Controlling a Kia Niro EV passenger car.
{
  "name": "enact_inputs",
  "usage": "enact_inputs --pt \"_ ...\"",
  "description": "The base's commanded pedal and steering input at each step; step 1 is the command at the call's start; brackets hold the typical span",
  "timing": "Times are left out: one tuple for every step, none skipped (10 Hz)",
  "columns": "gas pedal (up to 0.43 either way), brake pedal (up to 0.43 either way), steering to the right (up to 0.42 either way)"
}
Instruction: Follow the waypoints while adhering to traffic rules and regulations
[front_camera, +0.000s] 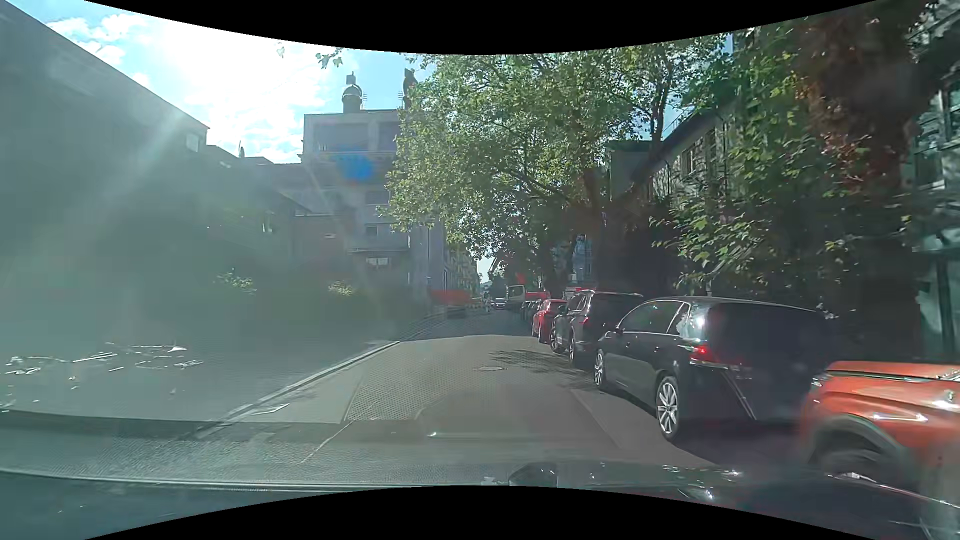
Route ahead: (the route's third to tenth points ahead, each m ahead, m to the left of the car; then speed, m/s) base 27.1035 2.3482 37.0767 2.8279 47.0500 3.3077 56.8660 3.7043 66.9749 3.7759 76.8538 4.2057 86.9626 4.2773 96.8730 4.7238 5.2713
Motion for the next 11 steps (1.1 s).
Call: enact_inputs --pt "0.047 0.0 0.002" --pt "0.047 0.0 0.002" --pt "0.047 0.0 0.001" --pt "0.047 0.0 -0.001" --pt "0.047 0.0 -0.004" --pt "0.047 0.0 -0.006" --pt "0.047 0.0 -0.006" --pt "0.047 0.0 -0.007" --pt "0.047 0.0 -0.008" --pt "0.047 0.0 -0.008" --pt "0.047 0.0 -0.005"
